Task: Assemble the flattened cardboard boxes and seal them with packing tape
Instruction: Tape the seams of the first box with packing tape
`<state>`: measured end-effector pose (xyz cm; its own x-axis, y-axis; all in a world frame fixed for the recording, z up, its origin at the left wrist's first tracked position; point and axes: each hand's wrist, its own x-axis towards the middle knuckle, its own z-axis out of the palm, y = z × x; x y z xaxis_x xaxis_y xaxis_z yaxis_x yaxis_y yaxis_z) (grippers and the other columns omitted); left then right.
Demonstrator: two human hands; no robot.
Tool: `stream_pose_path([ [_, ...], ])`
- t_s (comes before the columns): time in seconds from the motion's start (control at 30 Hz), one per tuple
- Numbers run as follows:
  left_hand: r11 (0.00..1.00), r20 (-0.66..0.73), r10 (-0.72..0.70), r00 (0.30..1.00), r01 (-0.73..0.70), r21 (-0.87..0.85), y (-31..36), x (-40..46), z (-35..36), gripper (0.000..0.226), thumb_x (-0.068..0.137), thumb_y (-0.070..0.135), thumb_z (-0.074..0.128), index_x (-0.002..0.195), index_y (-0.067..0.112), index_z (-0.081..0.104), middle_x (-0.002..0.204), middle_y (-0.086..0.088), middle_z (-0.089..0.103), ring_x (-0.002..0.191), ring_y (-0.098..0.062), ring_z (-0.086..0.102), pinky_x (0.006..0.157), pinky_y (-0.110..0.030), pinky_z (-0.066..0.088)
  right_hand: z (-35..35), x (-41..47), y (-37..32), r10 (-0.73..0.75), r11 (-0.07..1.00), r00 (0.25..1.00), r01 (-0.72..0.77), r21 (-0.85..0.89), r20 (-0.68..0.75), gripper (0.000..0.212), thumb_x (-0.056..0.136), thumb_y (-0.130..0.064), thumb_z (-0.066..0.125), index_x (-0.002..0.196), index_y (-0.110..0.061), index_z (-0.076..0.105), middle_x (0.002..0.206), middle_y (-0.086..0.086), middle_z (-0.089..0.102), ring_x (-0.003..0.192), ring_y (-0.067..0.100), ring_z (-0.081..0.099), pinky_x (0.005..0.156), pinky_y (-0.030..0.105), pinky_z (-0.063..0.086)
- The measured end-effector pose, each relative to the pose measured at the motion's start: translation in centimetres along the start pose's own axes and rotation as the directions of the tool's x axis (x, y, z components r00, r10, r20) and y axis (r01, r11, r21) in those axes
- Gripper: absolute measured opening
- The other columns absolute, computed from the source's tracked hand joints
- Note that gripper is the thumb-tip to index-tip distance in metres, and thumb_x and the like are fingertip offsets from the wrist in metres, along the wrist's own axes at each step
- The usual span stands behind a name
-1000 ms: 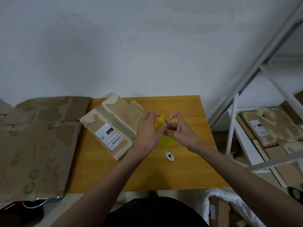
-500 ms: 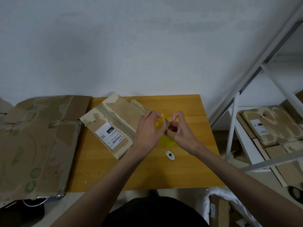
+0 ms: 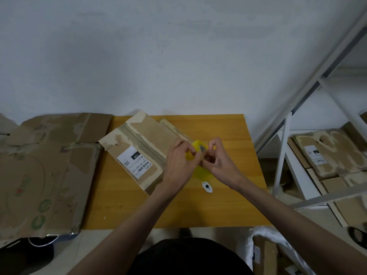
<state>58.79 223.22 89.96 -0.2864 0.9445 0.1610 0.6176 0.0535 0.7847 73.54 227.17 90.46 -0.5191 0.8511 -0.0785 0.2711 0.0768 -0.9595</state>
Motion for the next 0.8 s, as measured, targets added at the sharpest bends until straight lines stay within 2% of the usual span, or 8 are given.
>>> stream_pose_path([
  [0.1,0.997,0.018,-0.055,0.998,0.056,-0.045,0.1,0.2,-0.6,0.022,0.084,0.026,0.073,0.104,0.022,0.066,0.101,0.009,0.059,0.090,-0.002,0.056,0.070,-0.003,0.038,-0.2,-0.2,-0.1,-0.002,1.000,1.000,0.002,0.023,0.009,0.040,0.093,-0.038,0.065,0.098,-0.021,0.029,0.080,0.032,0.040,0.067,0.029,0.033,0.060,0.057,0.032],
  [0.2,1.000,0.029,-0.007,1.000,0.006,0.009,0.3,0.2,-0.7,0.025,0.085,0.028,0.074,0.109,0.019,0.072,0.103,0.007,0.060,0.089,-0.001,0.056,0.071,-0.001,0.038,-0.3,-0.4,-0.5,-0.001,0.999,1.000,0.000,0.038,0.020,0.044,0.089,-0.046,0.065,0.098,-0.021,0.030,0.080,0.032,0.040,0.069,0.026,0.033,0.062,0.059,0.033],
  [0.37,0.999,0.021,0.033,0.999,-0.034,0.025,0.4,0.1,-0.8,0.021,0.085,0.028,0.076,0.103,0.018,0.073,0.099,0.008,0.061,0.089,-0.003,0.057,0.072,-0.011,0.041,-0.7,-0.2,-0.3,0.006,1.000,0.999,-0.007,0.026,0.034,0.039,0.093,-0.038,0.066,0.097,-0.023,0.030,0.081,0.033,0.043,0.069,0.025,0.034,0.064,0.059,0.034],
  [0.47,0.997,0.026,0.062,0.998,-0.063,0.041,0.5,0.2,-1.3,0.010,0.087,0.024,0.074,0.096,0.021,0.074,0.093,0.011,0.062,0.083,-0.003,0.059,0.072,-0.019,0.047,-1.1,-0.1,0.1,0.013,1.000,0.999,-0.012,-0.003,0.053,0.036,0.094,-0.023,0.066,0.098,-0.023,0.030,0.077,0.023,0.046,0.068,0.026,0.034,0.063,0.056,0.034],
  [0.53,0.995,0.040,0.071,0.997,-0.074,0.074,0.4,0.7,-1.7,0.004,0.088,0.022,0.072,0.090,0.024,0.075,0.089,0.015,0.064,0.078,-0.003,0.060,0.070,-0.026,0.051,-1.4,0.0,0.3,0.009,1.000,0.996,-0.008,-0.019,0.084,0.037,0.094,-0.017,0.065,0.098,-0.023,0.029,0.076,0.024,0.042,0.066,0.033,0.031,0.061,0.054,0.031],
  [0.67,0.986,0.138,0.075,0.988,-0.094,0.141,0.0,2.2,-2.5,0.003,0.086,0.024,0.074,0.085,0.025,0.076,0.085,0.014,0.069,0.077,-0.007,0.063,0.073,-0.036,0.055,-1.6,-0.1,0.4,-0.011,1.000,0.987,0.012,-0.009,0.157,0.035,0.095,-0.016,0.062,0.099,-0.021,0.028,0.076,0.027,0.028,0.067,0.040,0.025,0.059,0.053,0.026],
  [0.8,0.970,0.265,0.108,0.958,-0.160,0.185,0.3,3.4,-3.3,0.005,0.085,0.020,0.076,0.080,0.019,0.076,0.082,0.008,0.069,0.077,-0.012,0.063,0.074,-0.039,0.054,-1.6,-0.2,0.4,-0.010,1.000,0.983,0.011,-0.001,0.186,0.035,0.095,-0.012,0.062,0.100,-0.017,0.028,0.073,0.024,0.029,0.067,0.037,0.025,0.059,0.054,0.026],
])
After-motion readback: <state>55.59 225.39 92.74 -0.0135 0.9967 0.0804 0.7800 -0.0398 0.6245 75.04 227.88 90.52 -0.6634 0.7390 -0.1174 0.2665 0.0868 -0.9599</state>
